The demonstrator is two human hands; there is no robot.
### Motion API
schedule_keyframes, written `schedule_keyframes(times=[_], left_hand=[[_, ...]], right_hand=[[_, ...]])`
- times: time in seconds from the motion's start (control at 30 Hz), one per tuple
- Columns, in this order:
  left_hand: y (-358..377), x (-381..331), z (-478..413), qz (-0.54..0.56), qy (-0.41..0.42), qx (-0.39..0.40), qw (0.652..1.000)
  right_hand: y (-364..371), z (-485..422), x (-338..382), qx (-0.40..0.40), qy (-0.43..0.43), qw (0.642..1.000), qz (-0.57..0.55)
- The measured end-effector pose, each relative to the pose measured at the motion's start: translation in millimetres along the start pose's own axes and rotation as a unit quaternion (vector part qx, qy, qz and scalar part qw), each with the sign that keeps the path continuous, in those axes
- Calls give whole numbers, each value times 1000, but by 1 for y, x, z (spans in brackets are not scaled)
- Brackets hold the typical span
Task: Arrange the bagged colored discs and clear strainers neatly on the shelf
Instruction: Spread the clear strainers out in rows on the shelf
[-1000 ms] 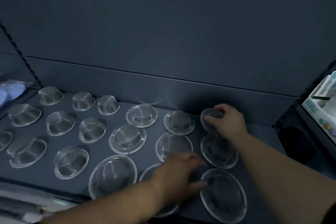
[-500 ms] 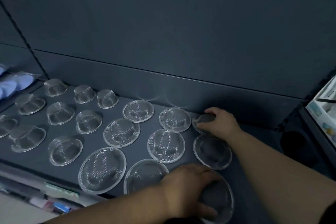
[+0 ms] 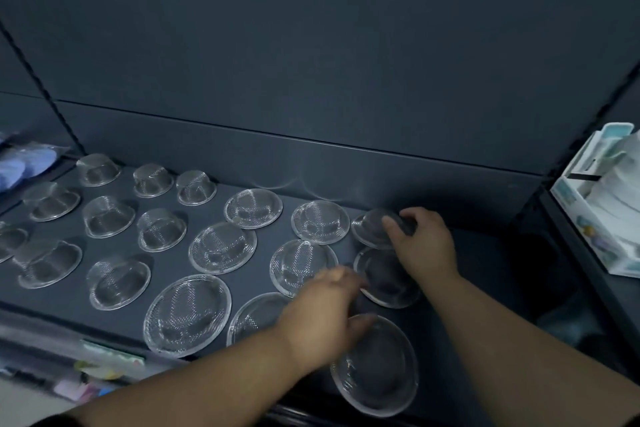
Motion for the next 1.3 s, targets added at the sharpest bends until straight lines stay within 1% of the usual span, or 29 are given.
schedule_keyframes(times=[0.07,0.1,0.17,0.23,0.3,0.37,0.47,0.6,0.73,0.87,0.97,1.03,1.1,1.17,1.23,1.3], left_hand=[[-7,8,-9,-67,-18,-42,997],[-10,14,-12,-97,-34,-49,994],[-15,26,-16,-146,-77,-42,985],[-17,36,-16,-162,-105,-24,981],[-17,41,-15,-134,-118,0,984],[-19,42,-15,-107,-119,19,987],[-24,44,-17,-82,-112,33,990],[-27,50,-17,-64,-100,45,992],[-29,54,-17,-63,-78,40,994],[-25,61,-19,-52,-66,53,995],[-26,63,-20,-57,-55,51,996],[-26,57,-19,-68,-27,19,997],[-23,46,-17,-46,8,-5,999],[-17,33,-12,-6,27,15,999],[-8,23,-8,16,17,51,998],[0,17,-9,32,3,66,997]], right_hand=[[-8,18,-3,9,13,1000,8],[-11,27,-4,27,12,999,16],[-16,44,-4,76,2,996,38],[-18,54,-4,120,-16,991,58],[-18,58,-3,136,-29,988,73],[-18,58,2,134,-28,988,77],[-20,56,13,129,-15,988,84],[-19,62,26,143,-3,986,89],[-16,72,25,134,11,987,91],[-22,76,24,132,22,988,79],[-37,81,21,110,41,991,64],[-45,89,16,91,44,992,71],[-49,97,9,79,55,992,80],[-49,102,2,78,71,991,77],[-48,102,-2,82,56,993,69],[-45,99,-3,96,13,993,65]])
Point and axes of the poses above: each hand's wrist, its own z-axis away from the middle knuckle, its own y-axis out of the palm, x = y × z, the point moved 3 cm from there along -z, towards the middle knuckle, and after that the axes turned 14 degrees about -x, right-handed, at the moved point
